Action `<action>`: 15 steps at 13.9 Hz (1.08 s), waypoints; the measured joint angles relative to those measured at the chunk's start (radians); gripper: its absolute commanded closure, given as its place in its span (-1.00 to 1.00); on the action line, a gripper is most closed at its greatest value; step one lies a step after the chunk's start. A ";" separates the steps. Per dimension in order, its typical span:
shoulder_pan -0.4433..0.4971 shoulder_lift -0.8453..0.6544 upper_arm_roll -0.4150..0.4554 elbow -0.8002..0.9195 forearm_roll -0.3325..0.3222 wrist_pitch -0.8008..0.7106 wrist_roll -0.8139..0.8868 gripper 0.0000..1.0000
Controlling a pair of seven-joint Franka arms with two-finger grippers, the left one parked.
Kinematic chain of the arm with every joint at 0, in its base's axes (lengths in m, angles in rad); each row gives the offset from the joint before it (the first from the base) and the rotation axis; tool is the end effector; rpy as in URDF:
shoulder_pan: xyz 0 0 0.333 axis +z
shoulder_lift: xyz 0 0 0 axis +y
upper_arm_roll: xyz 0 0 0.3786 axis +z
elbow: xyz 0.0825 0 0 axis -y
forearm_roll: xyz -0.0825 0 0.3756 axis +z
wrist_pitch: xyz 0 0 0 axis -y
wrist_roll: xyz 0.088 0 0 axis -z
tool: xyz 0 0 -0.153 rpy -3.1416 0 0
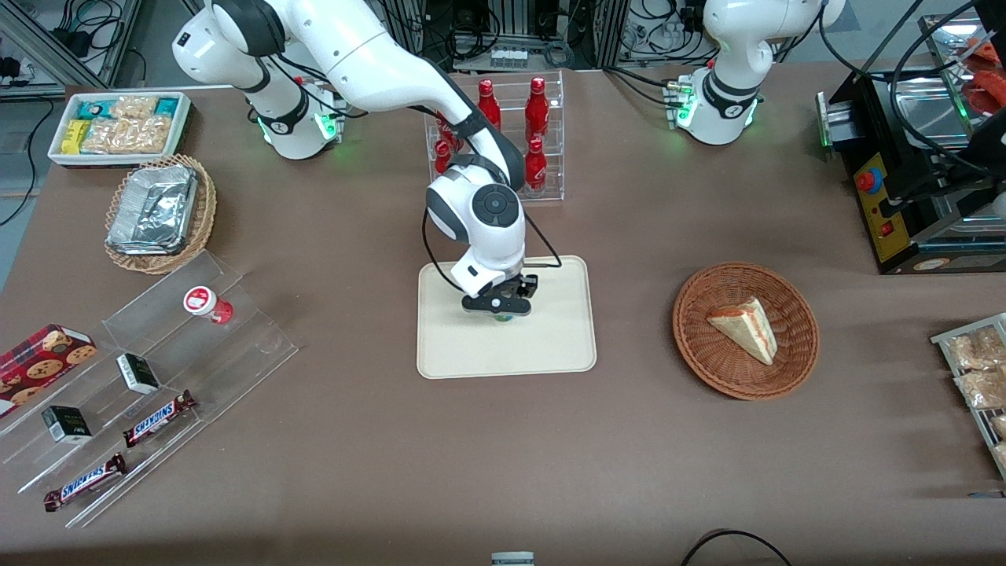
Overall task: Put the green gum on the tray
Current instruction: 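Lower the gum jar onto the tray and open the right gripper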
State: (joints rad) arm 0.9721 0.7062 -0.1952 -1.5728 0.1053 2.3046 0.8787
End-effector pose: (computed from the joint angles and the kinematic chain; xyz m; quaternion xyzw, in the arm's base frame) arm 0.5078 0.5389 0.2424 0.9977 -0.0613 0.0305 0.0006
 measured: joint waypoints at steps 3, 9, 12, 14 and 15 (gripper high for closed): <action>-0.002 0.000 -0.002 0.005 0.000 0.000 0.000 -1.00; -0.076 -0.111 -0.014 0.024 0.000 -0.088 -0.039 -1.00; -0.165 -0.248 -0.016 0.023 0.000 -0.285 -0.121 -1.00; -0.233 -0.355 -0.017 0.018 0.000 -0.403 -0.194 -1.00; -0.267 -0.406 -0.017 0.009 0.000 -0.451 -0.231 -1.00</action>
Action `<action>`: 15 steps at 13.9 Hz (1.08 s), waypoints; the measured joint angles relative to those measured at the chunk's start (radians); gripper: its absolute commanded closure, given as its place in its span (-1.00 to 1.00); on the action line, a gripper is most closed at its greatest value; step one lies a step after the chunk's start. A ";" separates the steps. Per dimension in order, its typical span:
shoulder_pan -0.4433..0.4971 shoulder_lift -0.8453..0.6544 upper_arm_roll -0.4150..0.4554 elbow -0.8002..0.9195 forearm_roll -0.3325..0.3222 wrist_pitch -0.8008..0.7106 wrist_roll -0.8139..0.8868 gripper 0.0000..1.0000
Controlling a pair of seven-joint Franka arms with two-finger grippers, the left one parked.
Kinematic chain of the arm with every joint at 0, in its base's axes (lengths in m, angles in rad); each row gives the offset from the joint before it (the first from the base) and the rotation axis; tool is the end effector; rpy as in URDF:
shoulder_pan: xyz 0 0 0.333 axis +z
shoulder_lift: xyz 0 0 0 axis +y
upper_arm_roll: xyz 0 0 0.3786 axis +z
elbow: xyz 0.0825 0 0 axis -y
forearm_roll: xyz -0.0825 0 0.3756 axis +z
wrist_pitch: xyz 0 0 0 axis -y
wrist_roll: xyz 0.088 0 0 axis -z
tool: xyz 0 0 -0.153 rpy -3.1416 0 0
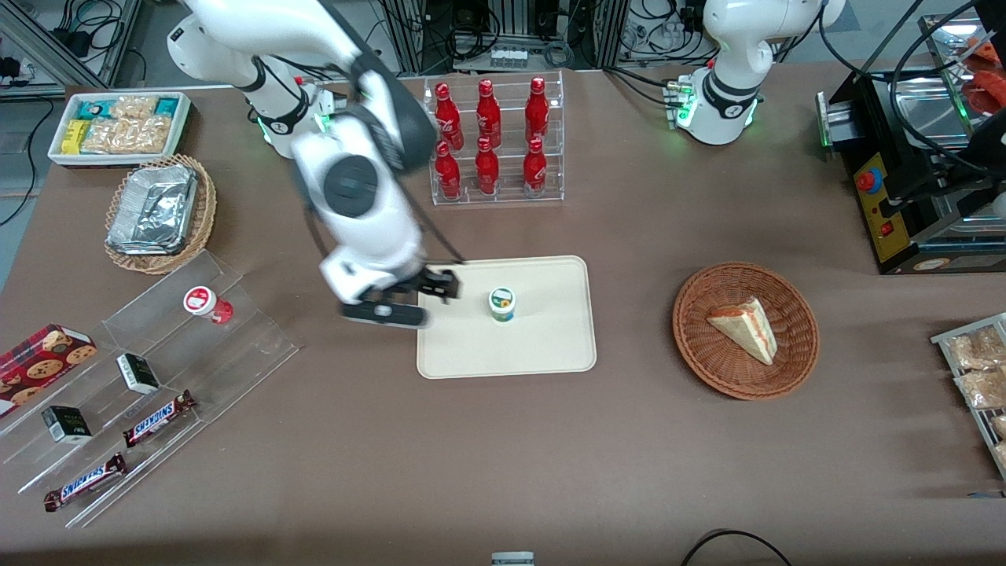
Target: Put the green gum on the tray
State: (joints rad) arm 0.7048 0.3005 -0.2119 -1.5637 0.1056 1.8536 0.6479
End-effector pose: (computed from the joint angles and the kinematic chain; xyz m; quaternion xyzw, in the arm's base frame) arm 0.5675 0.3375 0.4904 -0.9960 0.0877 0.0120 0.0155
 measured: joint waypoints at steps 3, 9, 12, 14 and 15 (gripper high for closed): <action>-0.075 -0.108 0.001 -0.028 0.000 -0.093 -0.071 -1.00; -0.253 -0.219 0.002 -0.038 0.000 -0.258 -0.235 -1.00; -0.334 -0.284 0.002 -0.038 -0.007 -0.340 -0.318 -1.00; -0.370 -0.320 0.002 -0.039 -0.039 -0.387 -0.375 -1.00; -0.380 -0.333 0.002 -0.044 -0.055 -0.399 -0.382 -1.00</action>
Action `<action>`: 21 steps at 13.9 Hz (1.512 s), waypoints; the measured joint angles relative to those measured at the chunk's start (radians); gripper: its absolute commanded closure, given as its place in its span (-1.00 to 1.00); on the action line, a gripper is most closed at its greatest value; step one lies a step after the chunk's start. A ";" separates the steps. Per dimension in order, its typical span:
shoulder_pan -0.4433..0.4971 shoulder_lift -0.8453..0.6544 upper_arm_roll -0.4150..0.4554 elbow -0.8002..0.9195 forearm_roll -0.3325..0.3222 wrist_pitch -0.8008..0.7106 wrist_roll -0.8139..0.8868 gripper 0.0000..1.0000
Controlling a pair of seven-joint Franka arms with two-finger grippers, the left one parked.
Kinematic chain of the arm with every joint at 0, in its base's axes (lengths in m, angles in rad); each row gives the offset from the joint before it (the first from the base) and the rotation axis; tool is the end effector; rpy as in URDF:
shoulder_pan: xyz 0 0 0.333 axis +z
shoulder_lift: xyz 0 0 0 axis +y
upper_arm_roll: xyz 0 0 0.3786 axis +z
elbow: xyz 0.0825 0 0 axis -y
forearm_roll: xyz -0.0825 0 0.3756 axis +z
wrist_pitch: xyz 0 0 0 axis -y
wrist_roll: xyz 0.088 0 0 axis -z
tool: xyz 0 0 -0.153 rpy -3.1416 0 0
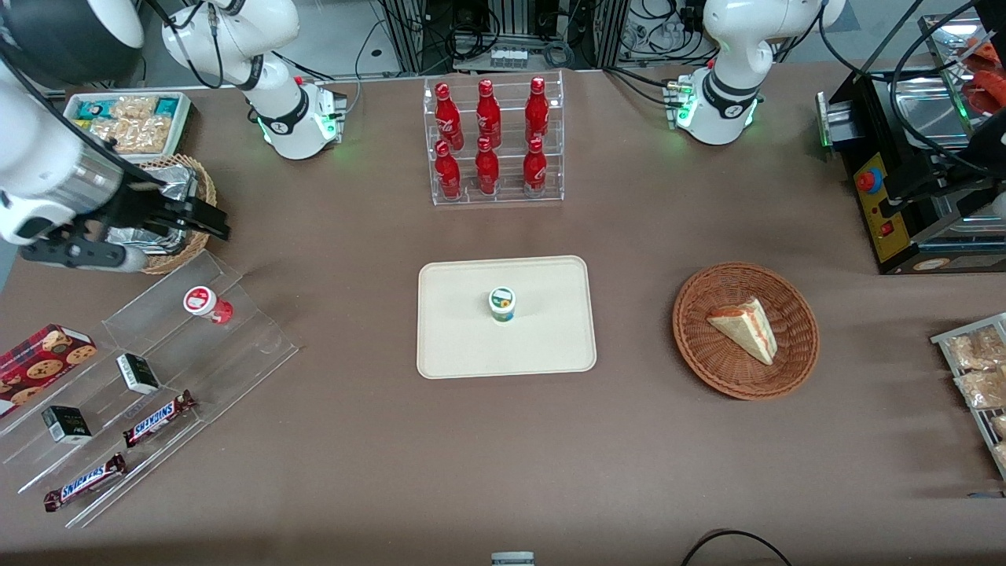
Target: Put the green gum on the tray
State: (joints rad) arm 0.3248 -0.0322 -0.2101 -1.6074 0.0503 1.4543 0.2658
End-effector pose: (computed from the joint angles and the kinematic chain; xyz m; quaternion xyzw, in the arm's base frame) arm 0.5112 0.0651 0.6323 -0.9950 0.0737 0.0650 0.0165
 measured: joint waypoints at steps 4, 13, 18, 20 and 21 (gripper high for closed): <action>-0.070 -0.036 0.022 -0.037 -0.009 -0.003 -0.076 -1.00; -0.339 -0.035 0.197 -0.039 -0.010 0.047 -0.182 -1.00; -0.387 -0.033 0.237 -0.039 -0.010 0.066 -0.238 -1.00; -0.387 -0.030 0.239 -0.039 -0.010 0.067 -0.253 -1.00; -0.386 -0.028 0.241 -0.039 -0.010 0.068 -0.253 -1.00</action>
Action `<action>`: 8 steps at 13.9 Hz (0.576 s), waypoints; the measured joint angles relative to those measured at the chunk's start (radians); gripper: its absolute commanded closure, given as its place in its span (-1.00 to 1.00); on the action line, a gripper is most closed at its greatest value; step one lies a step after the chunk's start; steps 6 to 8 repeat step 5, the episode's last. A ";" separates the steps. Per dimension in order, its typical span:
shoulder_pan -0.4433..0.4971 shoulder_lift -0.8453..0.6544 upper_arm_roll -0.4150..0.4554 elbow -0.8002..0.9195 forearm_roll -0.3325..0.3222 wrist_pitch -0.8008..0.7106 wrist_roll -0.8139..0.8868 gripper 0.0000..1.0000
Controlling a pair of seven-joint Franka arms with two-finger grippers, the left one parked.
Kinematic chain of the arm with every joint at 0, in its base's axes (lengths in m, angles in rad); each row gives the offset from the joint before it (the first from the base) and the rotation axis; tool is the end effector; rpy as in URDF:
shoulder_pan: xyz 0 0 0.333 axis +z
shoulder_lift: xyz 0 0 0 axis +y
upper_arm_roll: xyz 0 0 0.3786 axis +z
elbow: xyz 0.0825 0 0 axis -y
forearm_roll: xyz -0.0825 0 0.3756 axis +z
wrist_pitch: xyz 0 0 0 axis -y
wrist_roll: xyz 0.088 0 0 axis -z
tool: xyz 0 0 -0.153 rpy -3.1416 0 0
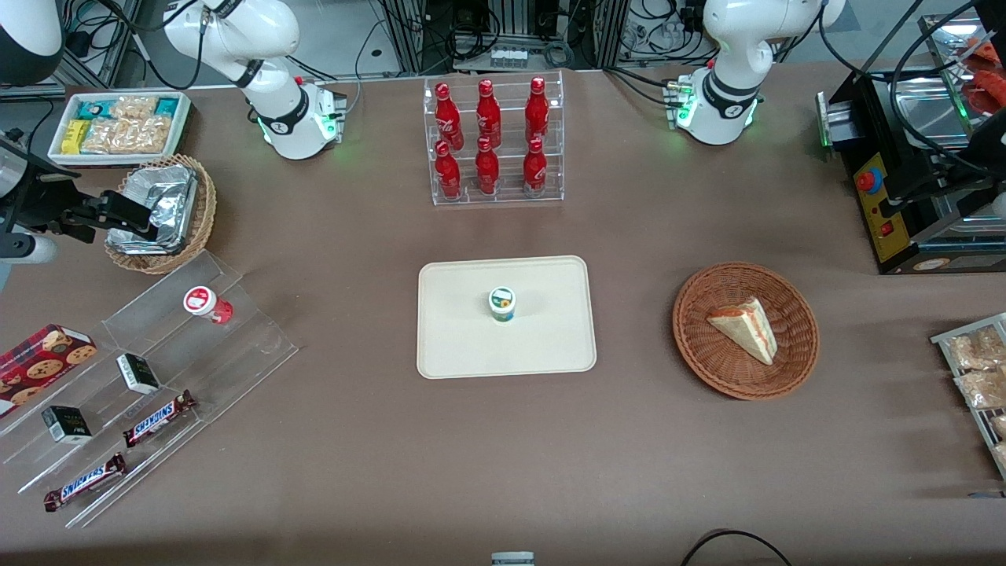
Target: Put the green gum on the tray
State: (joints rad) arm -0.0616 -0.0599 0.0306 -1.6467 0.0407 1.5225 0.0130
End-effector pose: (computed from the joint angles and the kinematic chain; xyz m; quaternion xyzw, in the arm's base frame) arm 0.5145 -0.0090 0.6341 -0.9991 0.0217 0.0320 0.0197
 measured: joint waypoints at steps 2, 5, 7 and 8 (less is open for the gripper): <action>0.000 0.016 0.004 0.011 0.000 0.014 0.000 -1.00; 0.022 0.048 0.003 0.047 -0.002 0.020 0.000 -1.00; 0.022 0.048 0.003 0.047 -0.002 0.020 0.000 -1.00; 0.022 0.048 0.003 0.047 -0.002 0.020 0.000 -1.00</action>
